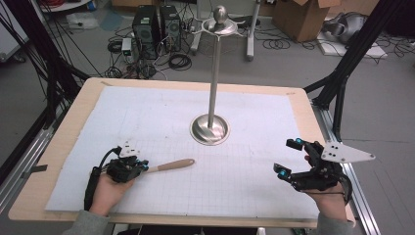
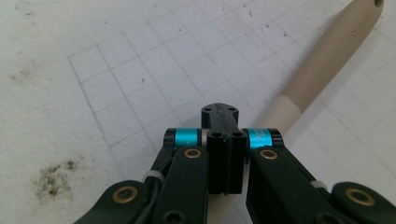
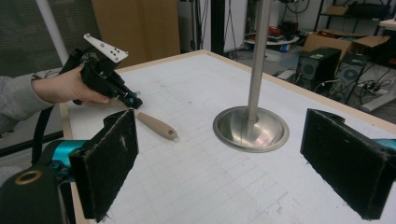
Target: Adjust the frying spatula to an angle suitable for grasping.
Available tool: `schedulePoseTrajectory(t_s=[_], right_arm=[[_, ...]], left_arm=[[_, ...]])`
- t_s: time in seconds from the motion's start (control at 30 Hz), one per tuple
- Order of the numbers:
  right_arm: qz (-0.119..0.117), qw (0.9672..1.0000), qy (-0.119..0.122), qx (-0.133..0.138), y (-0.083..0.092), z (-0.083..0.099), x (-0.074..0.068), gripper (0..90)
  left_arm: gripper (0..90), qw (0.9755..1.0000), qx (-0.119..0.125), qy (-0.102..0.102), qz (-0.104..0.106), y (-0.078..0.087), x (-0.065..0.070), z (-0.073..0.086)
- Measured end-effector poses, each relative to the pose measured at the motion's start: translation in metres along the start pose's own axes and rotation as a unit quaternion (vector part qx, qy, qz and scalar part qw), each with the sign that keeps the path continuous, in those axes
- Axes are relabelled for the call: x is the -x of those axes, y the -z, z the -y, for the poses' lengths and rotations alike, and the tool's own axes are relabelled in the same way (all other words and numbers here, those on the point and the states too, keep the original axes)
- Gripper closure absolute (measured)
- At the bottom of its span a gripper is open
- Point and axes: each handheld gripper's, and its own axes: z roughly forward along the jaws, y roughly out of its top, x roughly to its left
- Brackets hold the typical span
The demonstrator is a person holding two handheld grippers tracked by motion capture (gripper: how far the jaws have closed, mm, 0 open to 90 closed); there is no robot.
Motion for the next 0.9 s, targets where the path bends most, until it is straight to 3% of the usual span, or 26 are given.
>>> schedulePoseTrajectory(t_s=[0.4, 0.63, 0.77, 0.9], right_arm=[[-0.036, 0.9993, 0.006, -0.002, -0.031, -0.008, 0.005, 10.2], [-0.046, 0.9989, 0.012, 0.001, -0.041, -0.013, 0.007, 10.2], [-0.046, 0.9988, 0.014, 0.005, -0.041, -0.014, 0.008, 10.2], [-0.041, 0.9991, 0.011, 0.005, -0.038, -0.013, 0.009, 10.2]], left_arm=[[89.9, 1.0000, 0.009, -0.001, 0.004, 0.017, 0.006, 0.019], [89.9, 0.9997, 0.018, -0.014, -0.005, 0.022, 0.009, 0.024], [89.9, 0.9974, 0.069, -0.018, 0.006, 0.030, 0.013, 0.018], [89.9, 0.9948, 0.091, -0.036, 0.029, 0.030, 0.026, 0.010]])
